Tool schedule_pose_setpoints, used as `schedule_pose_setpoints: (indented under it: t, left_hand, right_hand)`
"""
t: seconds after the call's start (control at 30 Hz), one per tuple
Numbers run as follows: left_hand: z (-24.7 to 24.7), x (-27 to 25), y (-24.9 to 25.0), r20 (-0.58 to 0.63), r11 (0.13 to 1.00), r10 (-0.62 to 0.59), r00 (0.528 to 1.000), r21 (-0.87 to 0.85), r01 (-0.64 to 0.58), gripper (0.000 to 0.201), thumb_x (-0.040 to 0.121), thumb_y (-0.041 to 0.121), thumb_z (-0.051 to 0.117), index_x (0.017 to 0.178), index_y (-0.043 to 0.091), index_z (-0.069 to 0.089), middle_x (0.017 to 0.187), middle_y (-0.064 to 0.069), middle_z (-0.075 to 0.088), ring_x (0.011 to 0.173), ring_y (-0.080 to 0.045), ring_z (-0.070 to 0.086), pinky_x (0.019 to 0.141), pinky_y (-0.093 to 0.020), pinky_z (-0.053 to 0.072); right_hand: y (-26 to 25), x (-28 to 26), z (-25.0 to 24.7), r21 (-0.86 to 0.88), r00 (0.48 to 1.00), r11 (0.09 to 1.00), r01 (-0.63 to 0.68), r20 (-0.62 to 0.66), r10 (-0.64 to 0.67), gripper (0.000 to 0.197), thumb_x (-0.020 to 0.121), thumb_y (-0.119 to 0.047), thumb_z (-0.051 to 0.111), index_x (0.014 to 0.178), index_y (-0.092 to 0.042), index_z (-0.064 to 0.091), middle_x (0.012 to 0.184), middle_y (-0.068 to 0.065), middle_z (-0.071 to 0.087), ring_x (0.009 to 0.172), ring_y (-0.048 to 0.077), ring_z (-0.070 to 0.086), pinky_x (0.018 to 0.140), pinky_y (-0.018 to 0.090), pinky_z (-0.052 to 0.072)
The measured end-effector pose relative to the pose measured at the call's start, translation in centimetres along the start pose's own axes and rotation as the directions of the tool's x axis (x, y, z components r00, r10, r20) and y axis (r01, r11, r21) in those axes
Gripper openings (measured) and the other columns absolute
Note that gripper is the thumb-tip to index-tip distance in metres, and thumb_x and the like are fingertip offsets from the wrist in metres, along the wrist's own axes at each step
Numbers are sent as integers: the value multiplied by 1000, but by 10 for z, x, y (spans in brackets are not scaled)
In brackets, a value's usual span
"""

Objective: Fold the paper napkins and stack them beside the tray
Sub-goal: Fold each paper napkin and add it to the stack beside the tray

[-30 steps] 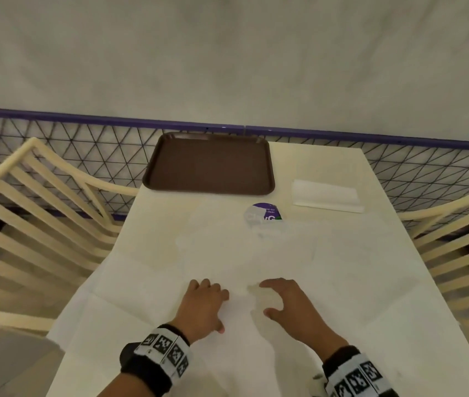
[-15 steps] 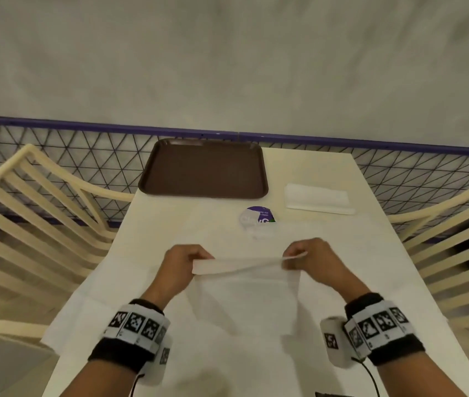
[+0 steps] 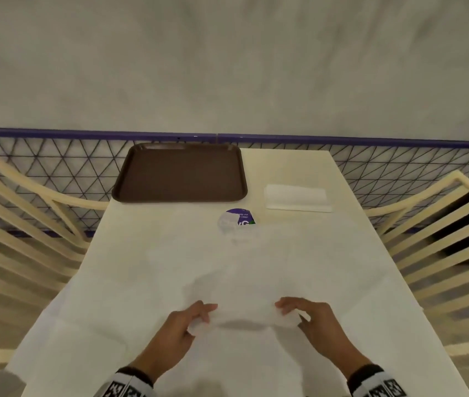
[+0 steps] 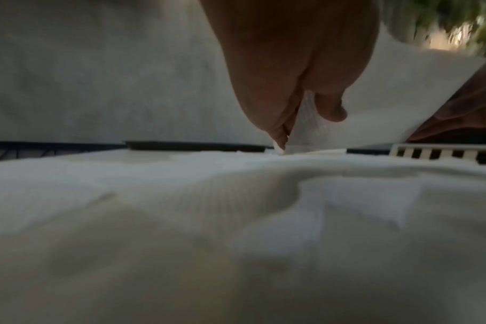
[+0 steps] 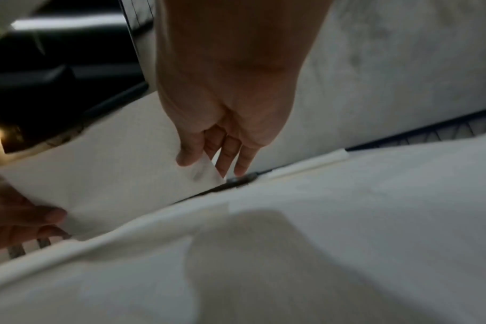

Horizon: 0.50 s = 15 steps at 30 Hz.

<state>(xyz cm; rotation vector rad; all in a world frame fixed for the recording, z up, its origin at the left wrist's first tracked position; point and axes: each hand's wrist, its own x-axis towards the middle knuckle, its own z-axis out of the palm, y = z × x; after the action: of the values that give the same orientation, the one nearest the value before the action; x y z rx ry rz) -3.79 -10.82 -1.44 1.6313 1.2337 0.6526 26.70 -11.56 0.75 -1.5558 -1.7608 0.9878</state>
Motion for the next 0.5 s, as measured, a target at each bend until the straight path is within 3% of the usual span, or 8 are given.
schedule_pose_setpoints:
  t: [0.03, 0.1, 0.17, 0.2, 0.27, 0.33, 0.4, 0.5]
  left_hand:
    - [4, -3, -6, 24, 997, 28, 999, 72, -29, 60, 81, -9, 59, 95, 49, 61, 109, 18, 65, 120, -5, 53, 107, -21, 36]
    - [8, -10, -19, 46, 956, 102, 994, 271, -111, 45, 79, -3, 65, 92, 40, 71, 96, 8, 67, 120, -7, 53, 100, -16, 38]
    - [9, -11, -19, 91, 952, 100, 991, 280, -122, 46, 79, -3, 66, 90, 41, 67, 103, 15, 66, 115, 8, 52, 96, -9, 37]
    - [10, -6, -17, 63, 970, 83, 994, 225, -96, 48, 75, 0, 71, 89, 45, 63, 108, 21, 65, 112, 12, 52, 96, -6, 37]
    - [9, 4, -22, -60, 996, -12, 998, 84, 17, 48, 73, -4, 70, 87, 41, 59, 105, 24, 66, 101, 7, 60, 90, -10, 44]
    - [10, 17, -23, -225, 991, -57, 973, 104, 82, 45, 76, -11, 64, 80, 34, 58, 83, 12, 69, 81, 4, 63, 73, -9, 46]
    - [9, 30, -18, -343, 974, -131, 930, 132, 186, 37, 78, -1, 68, 79, 32, 53, 67, 6, 62, 66, -3, 59, 62, -10, 42]
    - [7, 38, -17, -384, 937, -197, 902, 198, 289, 28, 76, 18, 75, 85, 25, 50, 60, 10, 55, 67, -16, 57, 65, -26, 43]
  right_hand:
    - [9, -4, 6, -22, 998, 999, -38, 45, 39, 71, 76, 17, 56, 77, -54, 62, 101, -37, 62, 105, -13, 56, 98, 9, 39]
    - [21, -9, 15, -41, 988, 994, -98, 116, 102, 71, 77, 16, 54, 75, -55, 62, 98, -41, 60, 103, -16, 55, 95, 9, 41]
    - [23, -10, 20, -21, 982, 989, -147, 119, 149, 65, 77, 15, 55, 72, -50, 64, 93, -36, 64, 97, -14, 59, 88, 7, 43]
    - [22, -9, 21, -3, 981, 985, -170, 93, 170, 61, 77, 14, 56, 69, -46, 65, 88, -31, 67, 91, -13, 61, 82, 6, 44]
    - [21, 2, 20, 7, 982, 982, -188, -9, 188, 55, 75, 14, 57, 62, -38, 65, 78, -19, 69, 76, -9, 62, 68, 5, 43]
    - [17, 17, 20, -26, 974, 978, -206, -100, 202, 36, 78, 6, 62, 70, -29, 65, 68, -10, 66, 67, -5, 60, 61, 6, 40]
    - [14, 34, 21, -67, 954, 958, -278, -132, 267, 7, 82, -9, 65, 84, -15, 63, 60, -5, 58, 56, 6, 52, 56, 11, 38]
    - [16, 49, 26, -48, 920, 924, -380, -127, 372, 14, 82, -14, 67, 89, -15, 55, 56, 0, 53, 52, 15, 47, 53, 16, 38]
